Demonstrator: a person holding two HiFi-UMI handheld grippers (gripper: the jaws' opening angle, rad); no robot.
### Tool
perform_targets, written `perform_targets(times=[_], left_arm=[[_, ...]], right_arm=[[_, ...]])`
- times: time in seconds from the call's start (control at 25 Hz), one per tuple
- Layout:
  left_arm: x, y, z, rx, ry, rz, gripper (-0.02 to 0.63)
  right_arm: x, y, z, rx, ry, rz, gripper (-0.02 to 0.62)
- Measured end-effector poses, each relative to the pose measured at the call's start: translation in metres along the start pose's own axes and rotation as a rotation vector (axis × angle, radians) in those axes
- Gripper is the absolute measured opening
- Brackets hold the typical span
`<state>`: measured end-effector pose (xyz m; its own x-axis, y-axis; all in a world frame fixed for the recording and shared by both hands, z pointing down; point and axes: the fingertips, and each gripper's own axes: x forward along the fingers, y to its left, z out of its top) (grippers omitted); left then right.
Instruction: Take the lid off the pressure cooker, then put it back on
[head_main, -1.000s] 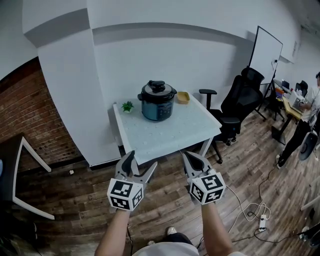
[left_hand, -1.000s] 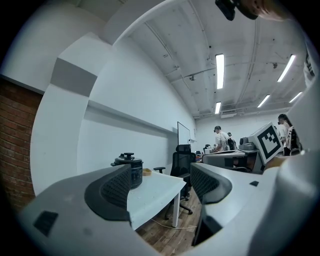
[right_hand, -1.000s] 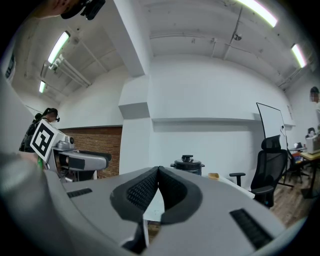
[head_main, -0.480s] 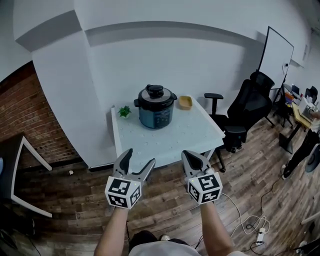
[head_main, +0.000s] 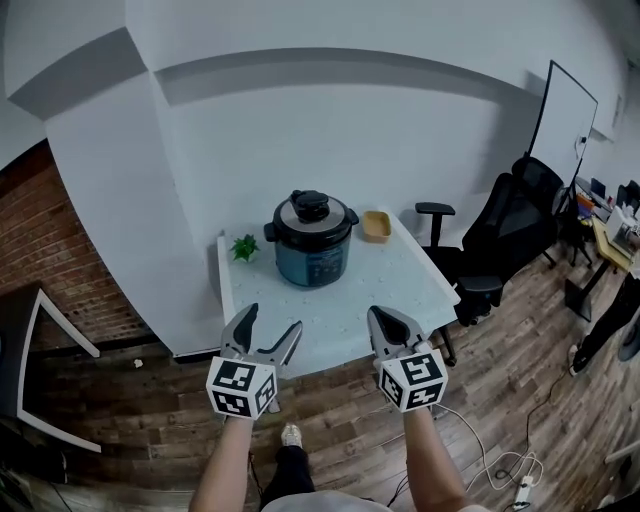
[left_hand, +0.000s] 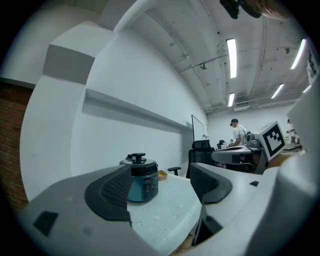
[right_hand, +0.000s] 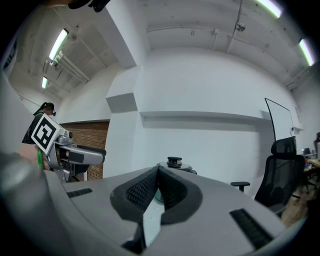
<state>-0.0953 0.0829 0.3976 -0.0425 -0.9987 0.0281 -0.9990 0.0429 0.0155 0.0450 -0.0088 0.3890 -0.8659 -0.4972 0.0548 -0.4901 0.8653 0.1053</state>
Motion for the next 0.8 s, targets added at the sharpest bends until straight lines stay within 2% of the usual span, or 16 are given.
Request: perform_targets(times=[0.24, 0.56, 0.8], left_arm=[[0.059, 0.058, -0.004, -0.006, -0.008, -0.012, 0.337], [0.148, 0.13, 0.011, -0.009, -0.011, -0.085, 0.337], [0.201, 0.164, 0.021, -0.038, 0.004, -0.146, 0.337]], right_arm=[[0.068, -0.027, -0.001, 0.017, -0.016, -0.044, 0.002], [0.166, -0.061, 0.005, 0.022, 0.009, -0.112, 0.002], [0.22, -0.08, 0.006, 0.024, 0.028, -0.152, 0.002]])
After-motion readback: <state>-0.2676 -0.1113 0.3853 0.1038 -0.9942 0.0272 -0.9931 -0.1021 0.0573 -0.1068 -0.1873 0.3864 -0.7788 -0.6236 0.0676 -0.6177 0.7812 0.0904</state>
